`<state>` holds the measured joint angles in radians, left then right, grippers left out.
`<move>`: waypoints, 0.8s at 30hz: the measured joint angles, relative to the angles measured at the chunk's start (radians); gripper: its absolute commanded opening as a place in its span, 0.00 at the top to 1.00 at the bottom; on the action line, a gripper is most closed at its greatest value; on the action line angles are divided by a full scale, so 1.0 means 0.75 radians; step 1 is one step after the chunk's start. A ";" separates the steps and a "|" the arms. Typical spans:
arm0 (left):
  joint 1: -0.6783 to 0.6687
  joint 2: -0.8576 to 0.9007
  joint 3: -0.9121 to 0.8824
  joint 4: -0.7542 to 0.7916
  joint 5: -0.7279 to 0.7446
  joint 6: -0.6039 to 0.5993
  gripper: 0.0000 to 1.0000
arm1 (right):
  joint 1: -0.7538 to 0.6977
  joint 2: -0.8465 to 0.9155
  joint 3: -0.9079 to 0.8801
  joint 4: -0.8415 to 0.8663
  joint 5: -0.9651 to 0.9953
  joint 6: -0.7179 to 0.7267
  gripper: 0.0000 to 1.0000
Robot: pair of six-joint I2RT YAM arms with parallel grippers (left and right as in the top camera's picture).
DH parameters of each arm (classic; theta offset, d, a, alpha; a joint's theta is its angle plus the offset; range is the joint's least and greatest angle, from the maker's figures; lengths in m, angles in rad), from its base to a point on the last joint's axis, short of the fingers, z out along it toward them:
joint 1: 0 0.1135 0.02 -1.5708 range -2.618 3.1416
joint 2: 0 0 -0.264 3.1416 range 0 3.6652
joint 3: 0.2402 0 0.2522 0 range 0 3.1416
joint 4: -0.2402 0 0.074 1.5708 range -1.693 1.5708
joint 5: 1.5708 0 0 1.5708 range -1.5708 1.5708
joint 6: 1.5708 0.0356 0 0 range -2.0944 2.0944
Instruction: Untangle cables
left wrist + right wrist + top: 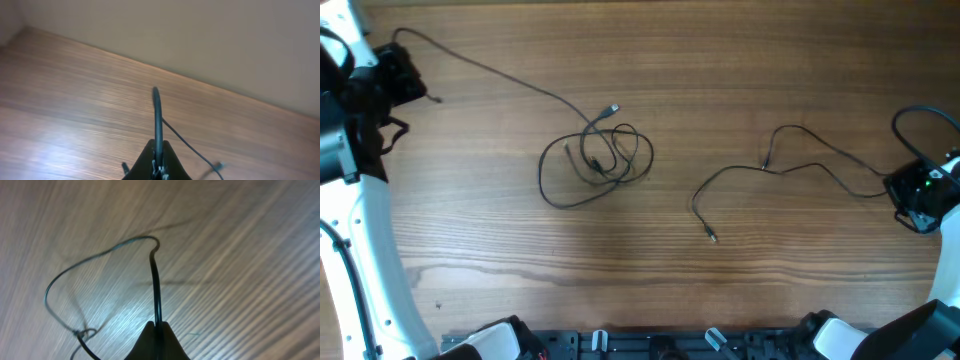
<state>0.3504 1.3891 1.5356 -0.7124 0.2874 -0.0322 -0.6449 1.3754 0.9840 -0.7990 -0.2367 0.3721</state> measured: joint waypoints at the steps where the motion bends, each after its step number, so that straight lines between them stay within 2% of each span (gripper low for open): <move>1: -0.034 0.000 0.000 -0.004 0.011 0.000 0.95 | 0.027 0.000 0.000 0.001 -0.015 -0.015 0.95; 12: -0.372 0.000 0.001 -0.020 0.047 -0.020 0.95 | 0.582 0.000 0.000 0.056 -0.089 -0.119 0.95; 16: -0.429 0.027 0.003 -0.044 0.049 -0.044 0.95 | 0.697 0.000 0.000 0.061 -0.093 -0.120 0.95; 21: -0.538 0.161 0.005 -0.067 0.050 -0.055 0.87 | 0.793 0.000 0.000 0.060 -0.092 -0.121 0.95; 24: -0.603 0.244 0.005 -0.067 0.050 -0.057 0.87 | 0.826 0.000 0.000 0.059 -0.088 -0.120 0.96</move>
<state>-0.1017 1.5719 1.5391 -0.7624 0.3248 -0.0750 -0.0257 1.3754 0.9840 -0.7547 -0.3027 0.2821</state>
